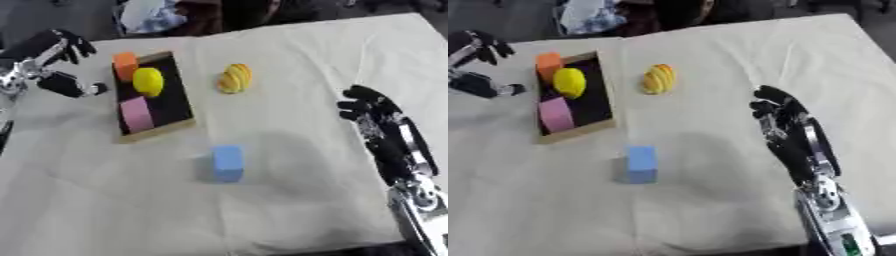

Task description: Pick up objects on the table and place them in the box.

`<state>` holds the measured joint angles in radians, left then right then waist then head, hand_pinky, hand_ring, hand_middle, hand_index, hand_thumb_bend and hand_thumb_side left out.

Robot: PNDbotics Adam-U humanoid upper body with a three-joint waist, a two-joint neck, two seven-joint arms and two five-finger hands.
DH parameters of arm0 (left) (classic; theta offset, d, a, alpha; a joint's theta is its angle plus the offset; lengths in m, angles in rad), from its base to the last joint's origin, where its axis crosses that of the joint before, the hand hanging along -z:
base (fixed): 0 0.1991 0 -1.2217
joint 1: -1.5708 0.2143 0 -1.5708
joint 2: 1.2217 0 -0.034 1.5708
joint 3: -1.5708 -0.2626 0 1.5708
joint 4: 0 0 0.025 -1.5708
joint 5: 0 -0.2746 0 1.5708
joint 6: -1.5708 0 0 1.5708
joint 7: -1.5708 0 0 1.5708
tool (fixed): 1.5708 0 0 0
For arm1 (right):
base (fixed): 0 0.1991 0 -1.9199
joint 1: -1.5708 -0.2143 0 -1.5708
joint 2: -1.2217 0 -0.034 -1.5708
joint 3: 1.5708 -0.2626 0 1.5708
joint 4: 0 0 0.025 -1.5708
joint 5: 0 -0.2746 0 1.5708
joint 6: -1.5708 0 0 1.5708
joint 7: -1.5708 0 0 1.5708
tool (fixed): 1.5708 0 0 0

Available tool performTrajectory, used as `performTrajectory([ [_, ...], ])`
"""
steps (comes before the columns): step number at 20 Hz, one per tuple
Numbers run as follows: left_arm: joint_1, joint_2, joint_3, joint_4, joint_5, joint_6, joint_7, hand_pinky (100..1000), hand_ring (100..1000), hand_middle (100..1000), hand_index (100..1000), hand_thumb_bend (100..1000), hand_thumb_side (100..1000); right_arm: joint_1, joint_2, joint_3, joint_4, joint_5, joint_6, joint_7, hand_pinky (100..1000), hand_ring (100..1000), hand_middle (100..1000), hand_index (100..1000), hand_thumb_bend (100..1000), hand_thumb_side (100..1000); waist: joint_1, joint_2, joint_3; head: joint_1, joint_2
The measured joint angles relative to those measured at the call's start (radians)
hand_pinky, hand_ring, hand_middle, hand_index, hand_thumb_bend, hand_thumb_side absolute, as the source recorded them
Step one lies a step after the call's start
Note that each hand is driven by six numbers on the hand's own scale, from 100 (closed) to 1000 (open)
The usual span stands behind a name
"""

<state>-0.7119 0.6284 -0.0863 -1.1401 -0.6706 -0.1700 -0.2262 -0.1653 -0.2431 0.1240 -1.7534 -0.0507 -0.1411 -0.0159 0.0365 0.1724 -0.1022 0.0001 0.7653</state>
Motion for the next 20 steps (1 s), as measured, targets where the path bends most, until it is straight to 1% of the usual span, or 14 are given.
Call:
performTrajectory([
  [4,0.101,0.023,0.049,-0.106,0.066,0.027,0.061,652,587,622,758,579,399,-0.055,-0.073,0.01,0.015,0.021,0.0,0.026,805,788,789,862,100,467,-0.001,0.0,0.025,-0.013,0.0],
  [6,0.149,0.022,0.068,-0.158,0.097,0.048,0.089,650,586,620,757,578,404,-0.09,-0.117,0.03,0.029,0.04,-0.004,0.05,806,790,790,875,100,458,-0.006,0.0,0.036,-0.02,0.0],
  [7,0.174,0.021,0.075,-0.183,0.113,0.058,0.102,649,584,619,756,577,405,-0.109,-0.139,0.043,0.036,0.05,-0.007,0.063,807,794,795,893,100,438,-0.01,0.0,0.041,-0.022,0.0],
  [9,0.225,0.011,0.091,-0.232,0.143,0.074,0.127,647,582,617,754,576,407,-0.146,-0.182,0.076,0.055,0.074,-0.016,0.092,810,800,802,912,100,420,-0.018,0.0,0.053,-0.029,0.0],
  [12,0.3,-0.026,0.113,-0.308,0.191,0.096,0.165,644,579,613,750,575,408,-0.203,-0.243,0.137,0.092,0.113,-0.037,0.138,818,819,826,938,100,378,-0.02,0.0,0.067,-0.041,0.0],
  [15,0.376,-0.063,0.131,-0.386,0.238,0.115,0.199,642,576,610,748,575,408,-0.25,-0.283,0.197,0.135,0.158,-0.066,0.186,830,844,851,955,100,330,-0.024,0.0,0.072,-0.048,0.0],
  [16,0.402,-0.074,0.137,-0.411,0.255,0.122,0.208,641,576,610,748,574,408,-0.264,-0.292,0.215,0.149,0.174,-0.077,0.202,833,848,856,957,100,326,-0.026,0.0,0.073,-0.05,0.0],
  [20,0.505,-0.111,0.153,-0.516,0.319,0.149,0.233,639,574,608,746,572,411,-0.32,-0.303,0.276,0.208,0.239,-0.128,0.266,849,872,883,970,100,379,-0.029,-0.001,0.073,-0.055,0.0],
])
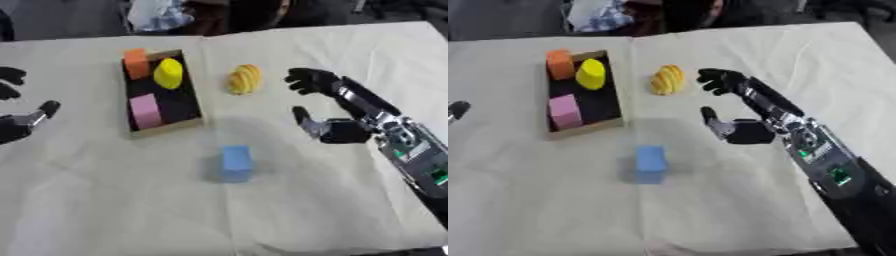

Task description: Pick up objects on the table and place them in the box.

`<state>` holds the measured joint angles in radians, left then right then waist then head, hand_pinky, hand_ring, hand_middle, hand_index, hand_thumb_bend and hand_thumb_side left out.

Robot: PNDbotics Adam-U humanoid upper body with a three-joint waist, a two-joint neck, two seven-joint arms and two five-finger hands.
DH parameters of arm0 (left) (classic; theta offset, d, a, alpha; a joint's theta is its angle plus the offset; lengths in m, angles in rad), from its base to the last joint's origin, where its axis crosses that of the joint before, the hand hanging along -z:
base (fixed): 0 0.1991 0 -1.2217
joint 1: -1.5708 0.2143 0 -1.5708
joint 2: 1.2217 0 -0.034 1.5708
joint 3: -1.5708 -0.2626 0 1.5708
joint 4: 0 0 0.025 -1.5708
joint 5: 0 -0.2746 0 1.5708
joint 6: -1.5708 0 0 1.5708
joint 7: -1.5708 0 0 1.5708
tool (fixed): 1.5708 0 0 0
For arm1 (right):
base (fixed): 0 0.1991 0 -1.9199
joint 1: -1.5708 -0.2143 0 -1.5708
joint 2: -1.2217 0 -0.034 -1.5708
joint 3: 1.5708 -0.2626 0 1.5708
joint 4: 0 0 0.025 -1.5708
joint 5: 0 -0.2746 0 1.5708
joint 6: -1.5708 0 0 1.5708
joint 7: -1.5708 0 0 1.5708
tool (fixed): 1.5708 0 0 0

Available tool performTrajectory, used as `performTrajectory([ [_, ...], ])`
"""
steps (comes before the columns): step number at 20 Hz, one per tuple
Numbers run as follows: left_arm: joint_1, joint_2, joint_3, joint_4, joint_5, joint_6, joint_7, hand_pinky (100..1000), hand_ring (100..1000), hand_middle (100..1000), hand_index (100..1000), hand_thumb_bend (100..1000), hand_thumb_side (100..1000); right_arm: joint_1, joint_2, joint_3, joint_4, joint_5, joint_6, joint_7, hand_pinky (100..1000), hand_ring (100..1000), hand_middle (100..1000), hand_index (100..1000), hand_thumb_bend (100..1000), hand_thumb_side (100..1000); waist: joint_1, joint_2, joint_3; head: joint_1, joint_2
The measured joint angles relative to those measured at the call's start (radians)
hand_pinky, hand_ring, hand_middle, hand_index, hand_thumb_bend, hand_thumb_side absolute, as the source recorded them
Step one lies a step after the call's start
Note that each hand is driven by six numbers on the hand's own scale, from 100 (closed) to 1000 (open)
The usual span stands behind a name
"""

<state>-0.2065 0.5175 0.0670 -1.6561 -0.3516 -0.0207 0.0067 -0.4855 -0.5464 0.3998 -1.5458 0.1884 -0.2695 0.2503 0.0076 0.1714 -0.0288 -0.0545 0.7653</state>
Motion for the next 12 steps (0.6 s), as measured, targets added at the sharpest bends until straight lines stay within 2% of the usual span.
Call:
performTrajectory([
  [3,0.055,-0.021,0.005,-0.072,0.046,0.028,0.001,638,573,606,746,573,413,-0.037,0.005,0.044,0.044,0.045,-0.041,0.045,854,878,891,974,130,417,-0.002,0.0,0.0,-0.001,0.0],
  [7,0.077,-0.037,0.006,-0.136,0.107,0.075,-0.015,637,572,605,745,570,414,-0.085,0.032,0.094,0.096,0.107,-0.096,0.107,857,882,894,977,200,447,-0.002,0.0,0.001,-0.005,0.0],
  [12,0.083,-0.044,0.009,-0.158,0.188,0.104,-0.025,636,571,604,744,570,415,-0.121,0.075,0.112,0.141,0.19,-0.152,0.189,854,879,894,979,225,454,-0.002,0.0,0.001,-0.008,0.0],
])
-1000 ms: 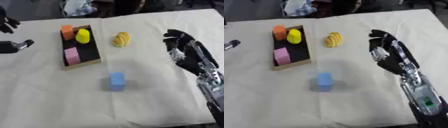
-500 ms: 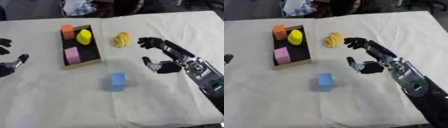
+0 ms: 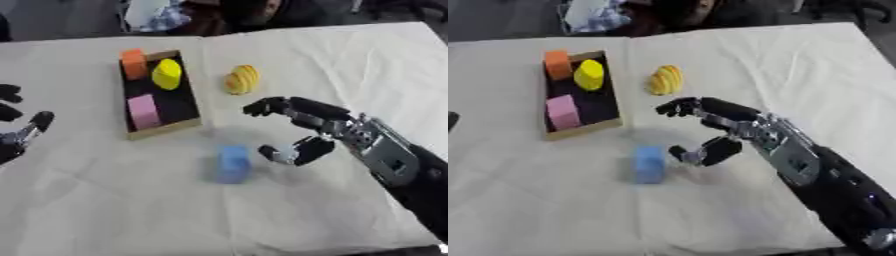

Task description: Pick up objects on the table and place them in the box.

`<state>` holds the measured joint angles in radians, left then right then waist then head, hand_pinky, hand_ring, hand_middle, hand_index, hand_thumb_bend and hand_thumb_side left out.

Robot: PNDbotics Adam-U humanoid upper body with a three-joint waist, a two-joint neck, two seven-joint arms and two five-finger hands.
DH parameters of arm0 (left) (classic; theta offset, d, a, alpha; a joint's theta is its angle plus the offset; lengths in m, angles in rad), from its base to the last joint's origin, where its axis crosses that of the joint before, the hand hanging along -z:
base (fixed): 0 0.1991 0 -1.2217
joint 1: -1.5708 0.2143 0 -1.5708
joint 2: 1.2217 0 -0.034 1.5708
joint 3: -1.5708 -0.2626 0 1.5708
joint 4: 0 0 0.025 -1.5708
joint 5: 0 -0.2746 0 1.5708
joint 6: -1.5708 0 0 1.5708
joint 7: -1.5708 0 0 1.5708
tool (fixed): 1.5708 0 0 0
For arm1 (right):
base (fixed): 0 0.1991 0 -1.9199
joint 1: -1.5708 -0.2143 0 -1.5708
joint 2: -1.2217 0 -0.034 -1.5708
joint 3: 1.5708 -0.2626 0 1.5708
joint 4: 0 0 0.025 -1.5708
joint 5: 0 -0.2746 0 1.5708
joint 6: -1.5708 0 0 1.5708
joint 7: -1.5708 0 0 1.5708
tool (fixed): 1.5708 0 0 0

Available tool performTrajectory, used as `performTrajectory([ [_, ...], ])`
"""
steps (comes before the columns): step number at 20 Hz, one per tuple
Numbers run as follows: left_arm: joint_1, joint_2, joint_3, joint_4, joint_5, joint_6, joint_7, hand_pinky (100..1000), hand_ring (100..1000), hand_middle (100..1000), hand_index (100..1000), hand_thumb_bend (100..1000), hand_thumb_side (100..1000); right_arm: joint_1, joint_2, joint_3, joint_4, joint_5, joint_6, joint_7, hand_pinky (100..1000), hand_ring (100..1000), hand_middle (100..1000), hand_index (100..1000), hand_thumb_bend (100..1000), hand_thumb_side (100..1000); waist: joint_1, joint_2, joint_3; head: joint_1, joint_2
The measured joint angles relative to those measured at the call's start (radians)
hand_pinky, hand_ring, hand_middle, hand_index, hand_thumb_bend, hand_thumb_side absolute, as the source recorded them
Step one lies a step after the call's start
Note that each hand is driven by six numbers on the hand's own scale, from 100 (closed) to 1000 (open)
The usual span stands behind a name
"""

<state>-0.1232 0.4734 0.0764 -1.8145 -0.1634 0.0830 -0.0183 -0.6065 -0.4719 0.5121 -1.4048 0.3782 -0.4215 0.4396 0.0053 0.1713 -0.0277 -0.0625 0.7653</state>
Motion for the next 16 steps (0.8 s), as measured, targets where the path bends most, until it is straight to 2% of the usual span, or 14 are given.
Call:
performTrajectory([
  [7,0.009,-0.008,0.003,-0.002,0.047,0.008,-0.005,636,570,604,744,570,418,-0.032,0.052,0.0,0.04,0.088,-0.05,0.106,853,876,888,974,234,466,0.0,0.0,0.001,-0.001,0.0],
  [16,0.01,-0.01,0.003,0.002,0.048,0.012,-0.009,637,570,604,745,579,418,-0.047,0.081,0.0,0.047,0.097,-0.062,0.214,848,868,875,973,254,501,0.0,0.0,0.002,-0.001,0.0],
])
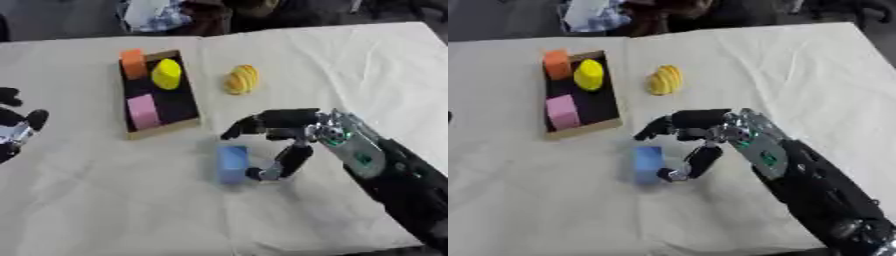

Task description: Pick up objects on the table and place them in the box.

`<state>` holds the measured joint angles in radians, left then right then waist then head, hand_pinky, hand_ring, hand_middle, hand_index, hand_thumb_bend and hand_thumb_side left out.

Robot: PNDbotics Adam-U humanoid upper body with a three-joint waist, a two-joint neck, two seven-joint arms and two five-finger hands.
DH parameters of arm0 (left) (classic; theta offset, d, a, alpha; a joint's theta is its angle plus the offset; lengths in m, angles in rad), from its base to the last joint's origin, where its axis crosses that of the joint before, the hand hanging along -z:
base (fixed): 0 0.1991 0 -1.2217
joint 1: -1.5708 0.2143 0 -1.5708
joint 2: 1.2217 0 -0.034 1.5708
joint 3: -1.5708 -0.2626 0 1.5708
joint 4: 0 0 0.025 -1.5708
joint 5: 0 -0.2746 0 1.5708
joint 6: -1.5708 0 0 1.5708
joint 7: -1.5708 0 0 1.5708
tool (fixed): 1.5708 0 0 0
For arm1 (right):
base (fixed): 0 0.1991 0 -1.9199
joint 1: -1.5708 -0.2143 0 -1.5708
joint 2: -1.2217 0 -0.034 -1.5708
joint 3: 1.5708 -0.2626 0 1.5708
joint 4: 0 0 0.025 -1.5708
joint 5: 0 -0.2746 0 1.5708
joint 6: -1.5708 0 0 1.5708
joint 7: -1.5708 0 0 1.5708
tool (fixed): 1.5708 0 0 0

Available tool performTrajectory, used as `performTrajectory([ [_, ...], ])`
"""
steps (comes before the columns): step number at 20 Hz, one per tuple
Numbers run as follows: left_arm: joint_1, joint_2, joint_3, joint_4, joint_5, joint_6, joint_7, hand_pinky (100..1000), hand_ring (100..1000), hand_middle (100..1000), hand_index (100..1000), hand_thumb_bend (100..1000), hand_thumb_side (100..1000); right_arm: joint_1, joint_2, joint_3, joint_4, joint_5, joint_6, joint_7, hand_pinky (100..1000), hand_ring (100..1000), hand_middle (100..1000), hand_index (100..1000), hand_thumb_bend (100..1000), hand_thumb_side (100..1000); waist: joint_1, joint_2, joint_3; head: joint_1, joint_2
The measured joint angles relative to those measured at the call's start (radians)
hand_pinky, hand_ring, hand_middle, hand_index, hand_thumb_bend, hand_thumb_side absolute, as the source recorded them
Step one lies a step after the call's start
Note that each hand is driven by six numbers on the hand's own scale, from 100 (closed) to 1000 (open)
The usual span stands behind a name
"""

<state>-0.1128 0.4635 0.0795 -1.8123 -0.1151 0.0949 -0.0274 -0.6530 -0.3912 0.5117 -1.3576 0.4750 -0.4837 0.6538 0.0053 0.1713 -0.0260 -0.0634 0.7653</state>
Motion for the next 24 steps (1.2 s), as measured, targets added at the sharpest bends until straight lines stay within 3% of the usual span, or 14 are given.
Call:
performTrajectory([
  [11,0.006,-0.008,0.0,0.001,0.0,0.004,-0.005,637,570,604,745,574,422,-0.01,0.039,0.013,-0.015,0.045,0.009,0.03,838,855,839,952,170,415,0.0,0.0,0.0,-0.001,0.0],
  [15,0.006,-0.008,0.0,0.001,0.0,0.004,-0.005,636,569,603,745,573,422,-0.005,0.054,0.018,0.004,0.072,0.002,0.025,822,824,780,890,147,352,0.0,0.0,0.0,-0.002,0.0],
  [18,0.006,-0.009,0.0,0.001,0.0,0.004,-0.005,635,568,602,745,572,422,-0.003,0.065,0.006,0.014,0.082,-0.008,0.001,799,775,664,769,131,293,0.0,0.0,0.0,-0.002,0.0],
  [24,0.008,-0.017,0.0,0.006,0.0,0.004,-0.005,634,567,601,745,571,421,-0.026,0.063,-0.018,0.012,0.096,-0.005,-0.089,793,760,639,755,109,252,0.0,0.0,0.0,-0.002,0.0],
])
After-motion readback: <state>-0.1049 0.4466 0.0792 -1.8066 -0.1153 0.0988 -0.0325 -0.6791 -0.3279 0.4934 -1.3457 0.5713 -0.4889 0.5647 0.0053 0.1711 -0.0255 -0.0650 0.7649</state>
